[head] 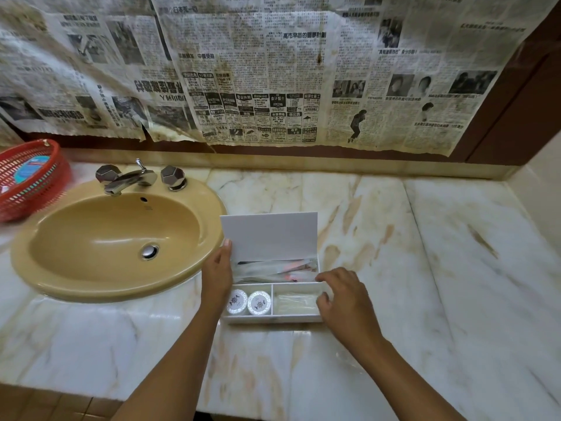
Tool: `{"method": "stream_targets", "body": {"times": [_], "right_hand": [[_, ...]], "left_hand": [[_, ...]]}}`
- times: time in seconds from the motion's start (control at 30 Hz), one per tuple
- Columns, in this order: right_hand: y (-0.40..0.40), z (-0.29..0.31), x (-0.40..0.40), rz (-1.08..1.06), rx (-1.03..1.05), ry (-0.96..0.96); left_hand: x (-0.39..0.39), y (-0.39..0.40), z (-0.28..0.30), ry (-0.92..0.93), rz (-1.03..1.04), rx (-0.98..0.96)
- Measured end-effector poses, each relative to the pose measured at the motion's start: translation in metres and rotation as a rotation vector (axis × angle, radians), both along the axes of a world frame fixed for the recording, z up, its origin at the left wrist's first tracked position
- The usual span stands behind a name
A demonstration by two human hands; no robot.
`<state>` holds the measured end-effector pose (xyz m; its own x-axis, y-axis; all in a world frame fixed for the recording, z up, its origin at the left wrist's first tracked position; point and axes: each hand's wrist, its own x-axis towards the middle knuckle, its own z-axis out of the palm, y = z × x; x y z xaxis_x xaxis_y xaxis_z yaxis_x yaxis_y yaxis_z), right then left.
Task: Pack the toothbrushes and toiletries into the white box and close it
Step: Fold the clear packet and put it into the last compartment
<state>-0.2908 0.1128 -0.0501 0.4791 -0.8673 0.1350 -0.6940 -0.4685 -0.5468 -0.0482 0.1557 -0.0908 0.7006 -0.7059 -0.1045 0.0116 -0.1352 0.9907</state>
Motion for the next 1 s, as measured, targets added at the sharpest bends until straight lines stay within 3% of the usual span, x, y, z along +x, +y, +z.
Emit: {"method": "stream_targets", "body": {"times": [0.1, 0.2, 0.57, 1.0], "right_hand": [[-0.003, -0.012, -0.019, -0.021, 0.184, 0.253], [0.000, -0.026, -0.029, -0.016, 0.243, 0.371], [0.005, -0.024, -0.040, -0.076, 0.161, 0.376], [0.001, 0.015, -0.017, -0.166, 0.081, -0.080]], "left_hand": [[0.001, 0.000, -0.001, 0.001, 0.000, 0.001], [0.001, 0.001, -0.002, 0.003, 0.005, 0.012], [0.001, 0.001, -0.002, -0.031, 0.006, 0.011], [-0.001, 0.001, 0.001, -0.036, 0.008, 0.012]]}}
